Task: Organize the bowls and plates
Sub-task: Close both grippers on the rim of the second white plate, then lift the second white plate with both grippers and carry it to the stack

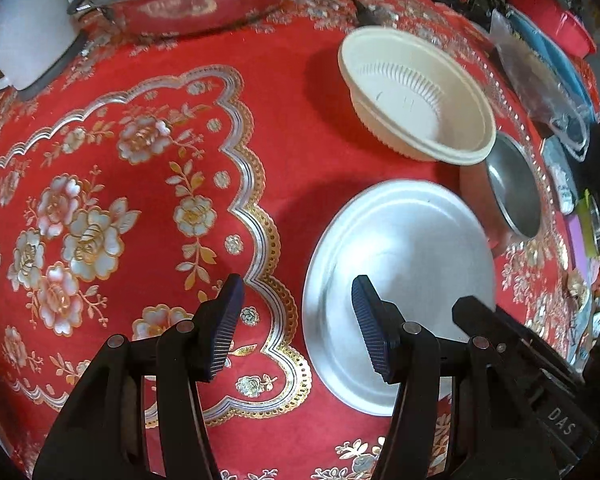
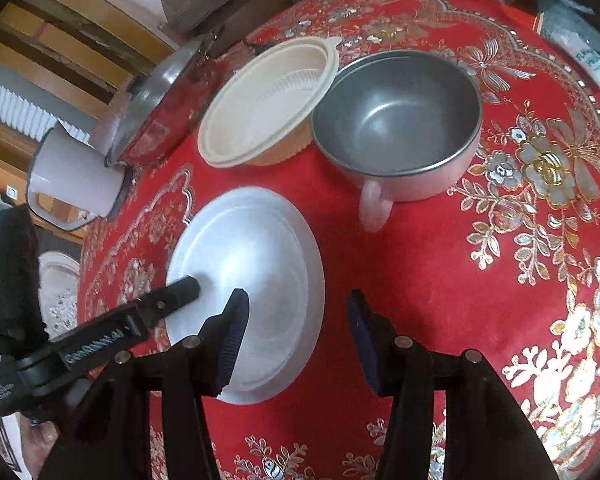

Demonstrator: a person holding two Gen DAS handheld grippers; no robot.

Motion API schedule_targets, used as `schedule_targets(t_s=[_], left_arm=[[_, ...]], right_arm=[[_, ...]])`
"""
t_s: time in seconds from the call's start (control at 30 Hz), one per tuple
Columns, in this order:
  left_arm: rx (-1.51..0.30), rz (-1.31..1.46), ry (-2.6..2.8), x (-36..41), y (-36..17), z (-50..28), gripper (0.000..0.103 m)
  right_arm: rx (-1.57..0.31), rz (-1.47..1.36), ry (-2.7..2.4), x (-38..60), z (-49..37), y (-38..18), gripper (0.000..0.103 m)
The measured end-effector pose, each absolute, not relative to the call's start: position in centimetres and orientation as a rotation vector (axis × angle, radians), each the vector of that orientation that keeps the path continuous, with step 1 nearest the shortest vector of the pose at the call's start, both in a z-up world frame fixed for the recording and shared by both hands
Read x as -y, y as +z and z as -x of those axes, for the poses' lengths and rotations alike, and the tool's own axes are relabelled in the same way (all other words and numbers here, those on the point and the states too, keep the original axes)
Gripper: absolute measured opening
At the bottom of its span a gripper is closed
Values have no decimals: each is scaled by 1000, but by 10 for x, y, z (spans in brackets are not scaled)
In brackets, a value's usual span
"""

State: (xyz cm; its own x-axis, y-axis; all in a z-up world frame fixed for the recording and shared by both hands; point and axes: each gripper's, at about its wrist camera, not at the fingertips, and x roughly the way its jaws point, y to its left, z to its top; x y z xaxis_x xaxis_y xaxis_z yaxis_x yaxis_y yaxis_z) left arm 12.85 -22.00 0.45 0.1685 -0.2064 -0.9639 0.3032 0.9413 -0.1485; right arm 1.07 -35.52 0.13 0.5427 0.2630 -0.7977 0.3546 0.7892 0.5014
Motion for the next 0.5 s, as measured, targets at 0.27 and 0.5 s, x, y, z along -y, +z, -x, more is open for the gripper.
schedule_targets(t_s=[0.27, 0.5], left_arm=[[-1390, -104, -368, 222, -5, -127, 17], [-1369, -86, -377, 199, 11, -122, 17]], right_arm=[[-1033, -630, -48, 347, -12, -3, 8], [-1027, -594, -7, 333, -5, 10, 8]])
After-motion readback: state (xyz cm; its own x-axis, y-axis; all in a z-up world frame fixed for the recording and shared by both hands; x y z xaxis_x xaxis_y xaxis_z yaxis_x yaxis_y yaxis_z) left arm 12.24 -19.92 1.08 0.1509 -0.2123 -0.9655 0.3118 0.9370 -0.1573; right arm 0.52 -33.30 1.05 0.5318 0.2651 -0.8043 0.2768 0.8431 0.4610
